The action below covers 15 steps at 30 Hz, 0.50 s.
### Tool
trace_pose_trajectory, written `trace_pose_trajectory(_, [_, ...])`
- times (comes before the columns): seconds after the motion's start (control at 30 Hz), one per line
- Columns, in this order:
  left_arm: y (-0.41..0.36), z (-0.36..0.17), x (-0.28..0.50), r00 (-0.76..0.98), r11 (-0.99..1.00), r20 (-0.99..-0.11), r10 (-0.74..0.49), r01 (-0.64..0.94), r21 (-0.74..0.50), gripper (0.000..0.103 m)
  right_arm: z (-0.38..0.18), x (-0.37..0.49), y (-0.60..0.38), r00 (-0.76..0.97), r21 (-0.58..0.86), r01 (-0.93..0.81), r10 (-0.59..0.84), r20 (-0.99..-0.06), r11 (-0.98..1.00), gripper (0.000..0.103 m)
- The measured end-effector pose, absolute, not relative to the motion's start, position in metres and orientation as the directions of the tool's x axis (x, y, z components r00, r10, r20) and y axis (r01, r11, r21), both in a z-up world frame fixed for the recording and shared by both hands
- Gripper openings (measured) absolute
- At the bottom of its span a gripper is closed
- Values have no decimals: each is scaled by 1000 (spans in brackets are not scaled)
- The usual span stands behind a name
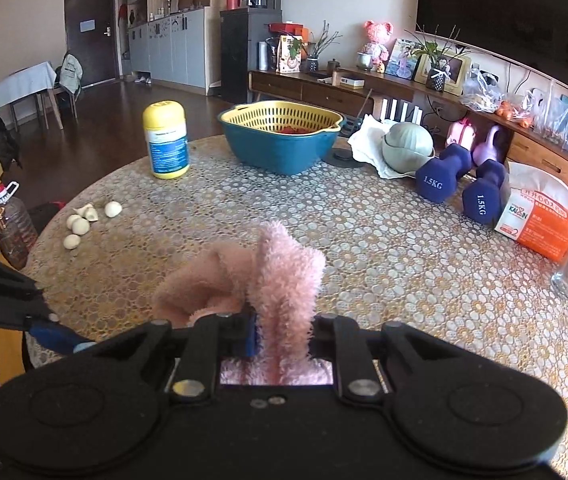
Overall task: Clean container
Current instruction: 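Wrap the towel around the bottle body with the right gripper and rub, then wipe the towel along the bottle toward its cap with the right gripper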
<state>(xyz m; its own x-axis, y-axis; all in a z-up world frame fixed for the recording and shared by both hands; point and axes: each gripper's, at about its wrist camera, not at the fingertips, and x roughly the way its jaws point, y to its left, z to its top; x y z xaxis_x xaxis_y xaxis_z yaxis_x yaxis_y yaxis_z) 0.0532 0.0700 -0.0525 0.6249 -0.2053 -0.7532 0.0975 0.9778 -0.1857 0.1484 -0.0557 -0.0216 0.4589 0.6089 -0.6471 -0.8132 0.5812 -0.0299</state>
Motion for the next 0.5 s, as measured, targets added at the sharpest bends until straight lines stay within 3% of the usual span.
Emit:
trace_pose_trajectory(0.23, [72, -58, 50, 629, 982, -755, -186, 95, -162, 53, -36, 171, -48, 469, -42, -798, 576, -670, 601, 18])
trace_pose_trajectory(0.5, [53, -57, 35, 698, 988, -714, -61, 144, 57, 54, -37, 171, -39, 474, -49, -797, 572, -669, 602, 18])
